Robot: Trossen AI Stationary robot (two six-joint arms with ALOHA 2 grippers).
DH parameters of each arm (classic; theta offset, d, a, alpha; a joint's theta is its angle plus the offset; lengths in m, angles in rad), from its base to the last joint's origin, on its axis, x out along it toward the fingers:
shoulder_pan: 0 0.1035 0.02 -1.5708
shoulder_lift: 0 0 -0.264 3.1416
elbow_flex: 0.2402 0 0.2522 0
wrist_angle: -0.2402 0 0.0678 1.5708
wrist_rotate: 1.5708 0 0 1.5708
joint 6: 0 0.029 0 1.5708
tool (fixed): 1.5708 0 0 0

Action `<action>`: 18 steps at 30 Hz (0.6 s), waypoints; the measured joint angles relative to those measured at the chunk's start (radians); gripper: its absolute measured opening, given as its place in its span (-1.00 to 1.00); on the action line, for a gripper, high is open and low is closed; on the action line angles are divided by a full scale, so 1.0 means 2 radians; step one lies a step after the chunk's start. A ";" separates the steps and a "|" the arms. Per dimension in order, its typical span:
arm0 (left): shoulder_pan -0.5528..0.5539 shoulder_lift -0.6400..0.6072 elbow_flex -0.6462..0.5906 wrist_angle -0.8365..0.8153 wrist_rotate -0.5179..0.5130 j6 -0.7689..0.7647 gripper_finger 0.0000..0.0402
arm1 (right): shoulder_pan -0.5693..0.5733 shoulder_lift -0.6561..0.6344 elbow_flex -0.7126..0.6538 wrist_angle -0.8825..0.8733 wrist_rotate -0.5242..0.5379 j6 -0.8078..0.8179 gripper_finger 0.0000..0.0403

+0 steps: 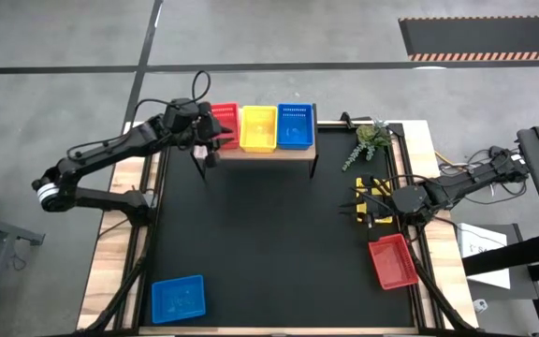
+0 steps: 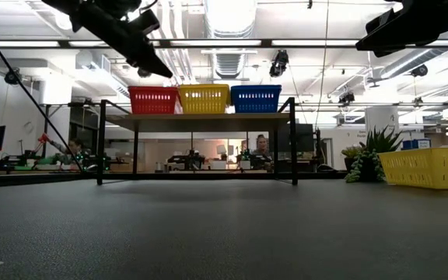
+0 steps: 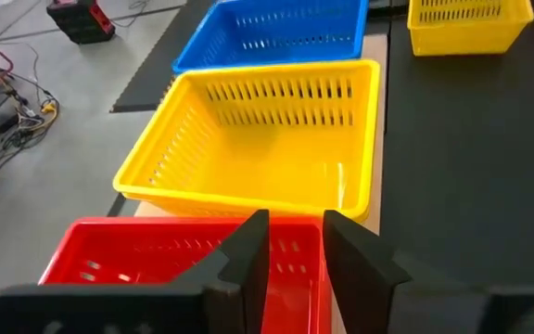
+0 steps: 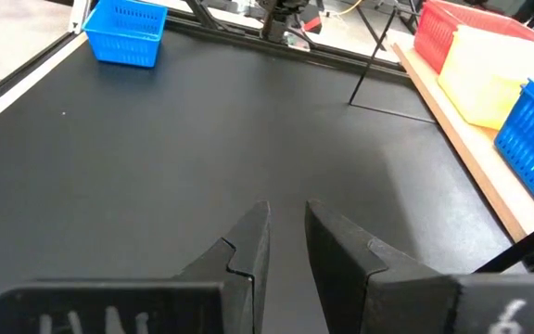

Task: Stack baskets on shelf by color
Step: Stack the left red bin on top of the red bin on the shelf

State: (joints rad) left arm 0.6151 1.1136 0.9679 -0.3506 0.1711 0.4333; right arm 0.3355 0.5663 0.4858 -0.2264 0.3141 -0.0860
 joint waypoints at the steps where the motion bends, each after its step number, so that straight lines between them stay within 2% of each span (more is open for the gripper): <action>1: 0.000 -0.001 0.001 0.000 0.000 -0.003 -0.56 | 0.000 0.000 0.000 0.000 0.000 0.000 -0.69; 7: -0.006 -0.023 0.001 0.000 0.000 -0.020 -0.56 | 0.000 0.000 0.000 0.000 -0.002 0.000 -0.69; 12: -0.032 -0.052 -0.008 0.006 0.001 -0.099 -0.56 | 0.000 0.000 0.000 0.000 -0.002 0.000 -0.69; 15: -0.066 -0.069 -0.035 0.040 0.002 -0.160 -0.56 | 0.000 0.000 0.000 0.000 -0.002 0.000 -0.69; 18: -0.113 -0.083 -0.078 0.114 0.002 -0.188 -0.56 | 0.000 0.000 0.000 0.000 -0.002 0.000 -0.69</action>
State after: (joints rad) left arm 0.3901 0.9480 0.8127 -0.1233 0.1745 0.0566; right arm 0.3354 0.5663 0.4858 -0.2264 0.3107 -0.0860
